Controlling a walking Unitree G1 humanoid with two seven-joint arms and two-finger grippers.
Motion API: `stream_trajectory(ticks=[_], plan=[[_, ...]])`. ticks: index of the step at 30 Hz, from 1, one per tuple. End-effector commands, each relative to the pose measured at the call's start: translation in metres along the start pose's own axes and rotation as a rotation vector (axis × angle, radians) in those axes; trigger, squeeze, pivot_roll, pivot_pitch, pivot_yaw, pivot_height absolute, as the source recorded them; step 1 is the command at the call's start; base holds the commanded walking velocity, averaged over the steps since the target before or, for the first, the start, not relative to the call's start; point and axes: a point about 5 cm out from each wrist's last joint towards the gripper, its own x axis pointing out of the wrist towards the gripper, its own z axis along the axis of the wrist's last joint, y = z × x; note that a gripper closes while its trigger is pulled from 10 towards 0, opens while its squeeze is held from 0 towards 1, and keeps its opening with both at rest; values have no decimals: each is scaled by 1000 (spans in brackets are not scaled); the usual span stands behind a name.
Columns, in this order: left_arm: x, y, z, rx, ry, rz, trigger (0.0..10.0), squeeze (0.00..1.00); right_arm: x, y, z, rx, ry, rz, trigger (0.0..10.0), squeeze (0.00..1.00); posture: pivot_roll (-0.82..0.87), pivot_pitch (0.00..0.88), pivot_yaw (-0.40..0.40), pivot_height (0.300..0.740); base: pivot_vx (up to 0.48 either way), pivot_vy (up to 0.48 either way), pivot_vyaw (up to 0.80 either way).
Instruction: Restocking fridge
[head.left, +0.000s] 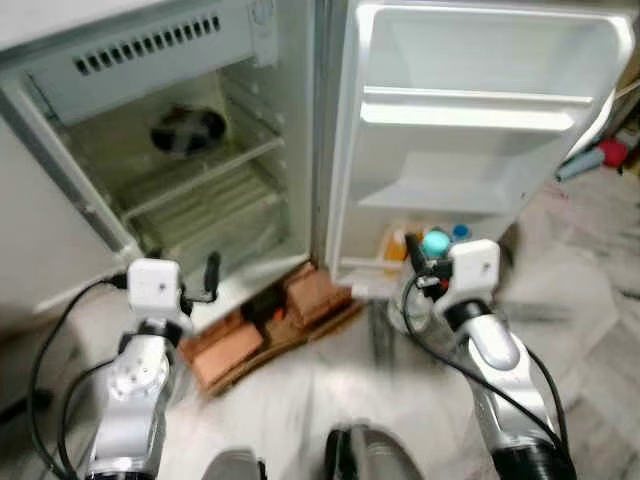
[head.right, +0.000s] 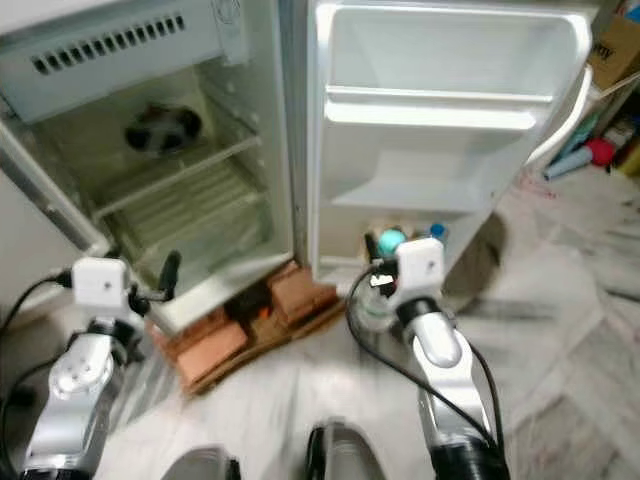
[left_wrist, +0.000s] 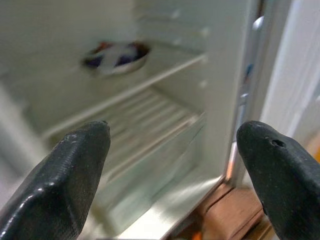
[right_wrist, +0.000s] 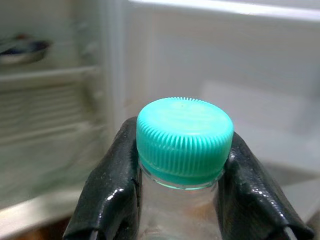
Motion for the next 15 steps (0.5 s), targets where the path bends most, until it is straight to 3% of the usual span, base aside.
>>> stream_trajectory(ticks=[1, 8, 15], plan=[[-1, 8, 0, 22, 3, 19, 10000, 0, 3, 5, 11, 11, -56, 10, 10000, 0, 45, 119, -34, 740, 469, 0, 0], [1, 7, 0, 27, 8, 13, 10000, 0, 4, 4, 13, 5, -63, -4, 10000, 0, 45, 121, -32, 740, 472, 0, 0], [0, 5, 0, 15, 0, 12, 10000, 0, 5, 2, 13, 1, -66, -15, 10000, 0, 47, 122, -36, 740, 0, 0, 0]])
